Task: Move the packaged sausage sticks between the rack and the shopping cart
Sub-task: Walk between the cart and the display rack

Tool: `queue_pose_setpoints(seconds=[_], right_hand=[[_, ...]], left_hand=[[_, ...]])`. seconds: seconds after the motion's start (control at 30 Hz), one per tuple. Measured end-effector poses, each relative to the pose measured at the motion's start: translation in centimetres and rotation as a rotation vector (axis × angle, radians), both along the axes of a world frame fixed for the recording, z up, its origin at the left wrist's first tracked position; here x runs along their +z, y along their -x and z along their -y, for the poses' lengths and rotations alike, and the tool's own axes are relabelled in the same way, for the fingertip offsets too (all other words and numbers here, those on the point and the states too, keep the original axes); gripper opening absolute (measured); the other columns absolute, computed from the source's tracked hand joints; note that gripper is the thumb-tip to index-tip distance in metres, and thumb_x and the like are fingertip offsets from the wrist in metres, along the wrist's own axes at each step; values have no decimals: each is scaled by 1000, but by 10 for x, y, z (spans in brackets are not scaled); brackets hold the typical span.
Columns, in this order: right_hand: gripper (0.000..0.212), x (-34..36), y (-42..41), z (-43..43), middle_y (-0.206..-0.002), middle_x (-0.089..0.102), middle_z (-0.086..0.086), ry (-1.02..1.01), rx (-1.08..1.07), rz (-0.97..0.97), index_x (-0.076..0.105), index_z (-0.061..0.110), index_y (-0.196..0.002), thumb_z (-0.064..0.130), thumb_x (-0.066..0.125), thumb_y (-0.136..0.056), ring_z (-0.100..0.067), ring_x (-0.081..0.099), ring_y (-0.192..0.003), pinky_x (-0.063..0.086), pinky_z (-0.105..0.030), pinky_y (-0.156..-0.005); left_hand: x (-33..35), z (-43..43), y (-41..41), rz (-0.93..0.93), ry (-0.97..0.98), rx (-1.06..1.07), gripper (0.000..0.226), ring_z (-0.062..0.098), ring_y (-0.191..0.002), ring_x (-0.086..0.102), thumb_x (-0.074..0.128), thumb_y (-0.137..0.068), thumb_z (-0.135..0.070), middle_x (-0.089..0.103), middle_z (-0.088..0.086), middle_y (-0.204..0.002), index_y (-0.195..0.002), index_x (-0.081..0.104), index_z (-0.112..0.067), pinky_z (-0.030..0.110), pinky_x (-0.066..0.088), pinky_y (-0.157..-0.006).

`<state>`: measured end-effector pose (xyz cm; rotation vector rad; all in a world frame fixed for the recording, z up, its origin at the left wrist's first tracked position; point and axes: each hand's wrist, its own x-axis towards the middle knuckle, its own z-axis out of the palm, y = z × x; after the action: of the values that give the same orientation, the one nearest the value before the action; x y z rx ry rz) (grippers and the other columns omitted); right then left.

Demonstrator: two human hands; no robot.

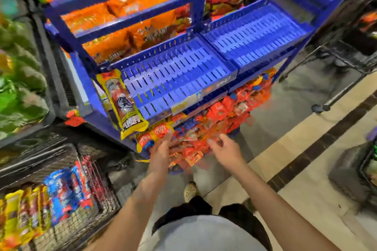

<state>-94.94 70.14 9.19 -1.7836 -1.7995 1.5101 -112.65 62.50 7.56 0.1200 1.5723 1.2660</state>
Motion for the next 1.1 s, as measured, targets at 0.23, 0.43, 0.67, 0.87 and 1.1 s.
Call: queue_pose_setpoints(seconds=[0.23, 0.43, 0.67, 0.87, 1.1], right_hand=[[50, 0, 87, -48, -126, 63, -12, 154, 67, -116, 48, 21, -131, 43, 63, -90, -28, 68, -93, 54, -41, -89], [62, 3, 123, -59, -135, 57, -17, 83, 189, 66, 54, 9, -133, 52, 59, -89, -34, 54, -123, 44, -38, -94], [44, 8, 119, -66, -114, 68, -11, 42, 151, 91, 63, 14, -115, 49, 60, -88, -33, 65, -96, 50, -33, -79], [69, 10, 72, -69, -137, 55, -10, -27, 126, 8, 44, 19, -143, 57, 59, -87, -32, 53, -124, 45, -38, -97], [69, 9, 42, -86, -85, 70, 1, -36, 111, -1, 58, 16, -126, 67, 59, -80, -11, 61, -68, 47, -28, -58]], left_hand=[[-4, -21, -13, 333, -11, 419, 37, 24, -77, 65, 58, -90, -50, 70, 11, -83, -88, 55, -13, 32, 49, -66], [0, -31, -12, 296, -81, 630, 32, 14, -60, 68, 57, -90, -48, 64, 9, -85, -99, 58, -17, 20, 48, -44], [-6, -42, -13, 241, -70, 782, 59, 18, -66, 67, 74, -82, -42, 66, 2, -67, -126, 51, -10, 42, 58, -77], [-2, -52, -33, 222, -20, 779, 41, 21, -67, 64, 72, -83, -37, 68, 9, -80, -110, 62, -8, 26, 50, -50], [8, -56, -33, 251, 21, 784, 21, 22, -68, 60, 69, -87, -32, 58, 3, -60, -80, 60, -15, 30, 57, -57]])
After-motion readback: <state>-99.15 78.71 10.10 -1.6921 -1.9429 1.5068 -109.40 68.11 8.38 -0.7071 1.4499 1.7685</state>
